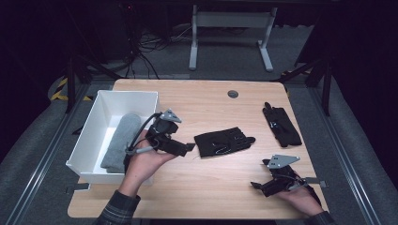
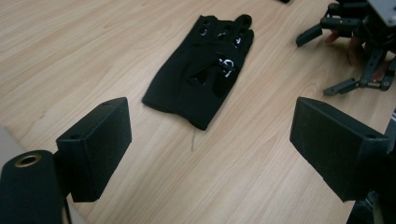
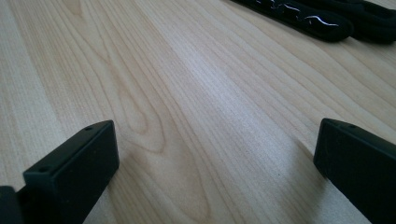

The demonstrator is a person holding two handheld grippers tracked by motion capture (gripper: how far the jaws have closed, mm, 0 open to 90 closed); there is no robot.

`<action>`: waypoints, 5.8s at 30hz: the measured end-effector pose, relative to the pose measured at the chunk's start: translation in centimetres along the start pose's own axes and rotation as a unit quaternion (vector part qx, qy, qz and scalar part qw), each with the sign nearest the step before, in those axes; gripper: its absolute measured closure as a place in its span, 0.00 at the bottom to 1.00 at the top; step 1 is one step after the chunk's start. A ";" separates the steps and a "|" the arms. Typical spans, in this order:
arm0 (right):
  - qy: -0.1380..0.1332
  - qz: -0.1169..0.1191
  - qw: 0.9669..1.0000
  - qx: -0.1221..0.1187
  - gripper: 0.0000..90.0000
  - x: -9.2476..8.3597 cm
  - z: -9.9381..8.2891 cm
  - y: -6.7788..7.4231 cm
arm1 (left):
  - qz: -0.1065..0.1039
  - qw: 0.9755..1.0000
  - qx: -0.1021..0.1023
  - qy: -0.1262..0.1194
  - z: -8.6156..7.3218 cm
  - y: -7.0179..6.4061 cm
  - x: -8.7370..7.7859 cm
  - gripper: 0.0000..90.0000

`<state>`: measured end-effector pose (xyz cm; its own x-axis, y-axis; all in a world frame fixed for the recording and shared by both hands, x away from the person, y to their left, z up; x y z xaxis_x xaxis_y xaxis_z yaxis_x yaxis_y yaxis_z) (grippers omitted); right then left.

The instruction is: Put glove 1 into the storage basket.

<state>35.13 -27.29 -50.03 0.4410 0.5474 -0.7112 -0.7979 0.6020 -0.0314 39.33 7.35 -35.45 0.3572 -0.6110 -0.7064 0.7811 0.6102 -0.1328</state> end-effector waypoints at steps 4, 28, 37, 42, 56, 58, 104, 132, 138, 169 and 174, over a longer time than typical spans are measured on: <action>0.000 0.000 1.000 0.000 0.00 0.0 0.0 0.0 | -0.005 1.000 0.016 0.007 -0.4 -1.4 1.7 0.15; 0.011 -0.002 1.000 0.004 0.06 -0.2 0.2 0.2 | -0.007 0.998 0.050 0.041 -8.3 -2.9 9.7 0.15; -0.004 -0.033 0.999 0.023 0.28 -1.6 1.5 -1.2 | 0.005 0.997 0.055 0.060 -10.1 -2.8 10.7 0.10; -0.003 -0.075 0.996 0.042 0.49 -1.9 2.4 -3.5 | 0.008 0.996 0.067 0.060 -10.4 -2.5 10.9 0.04; -0.009 -0.143 0.984 0.107 1.00 -3.6 3.0 -10.9 | -0.002 0.996 0.084 0.016 -12.0 -1.9 10.2 0.00; -0.013 -0.149 0.982 0.114 1.00 -3.9 2.8 -11.6 | -0.003 0.996 0.086 0.015 -12.1 -1.8 10.2 0.00; 0.075 -0.031 0.997 0.020 1.00 -3.4 -0.2 -3.2 | 0.000 0.997 0.080 0.015 -12.2 -1.9 10.1 0.00; 0.036 0.000 0.999 -0.010 1.00 -3.4 2.1 -0.5 | -0.001 0.997 0.080 0.015 -12.2 -2.0 10.1 0.00; 0.066 0.006 0.998 -0.005 1.00 -1.6 1.6 -1.6 | 0.000 0.997 0.080 0.014 -12.2 -2.0 10.1 0.00; 0.022 0.044 0.998 -0.049 0.78 -0.9 3.4 4.0 | 0.005 0.997 0.074 0.030 -11.5 -2.2 10.1 0.06; 0.012 0.033 0.999 -0.029 0.66 -1.1 3.1 3.0 | -0.002 0.997 0.072 0.026 -10.6 -2.4 10.0 0.37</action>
<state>33.49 -24.29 -47.16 0.3777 0.5693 -0.7302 -0.8476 0.5301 -0.0252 35.60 5.13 -49.57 0.3299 -0.5838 -0.7419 0.8495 0.5263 -0.0364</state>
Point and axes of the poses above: each handheld gripper's, and its own axes: x roughly forward along the jaws, z roughly out of its top, y roughly to its left, the point moved 4 cm from there along x, roughly forward along the jaws
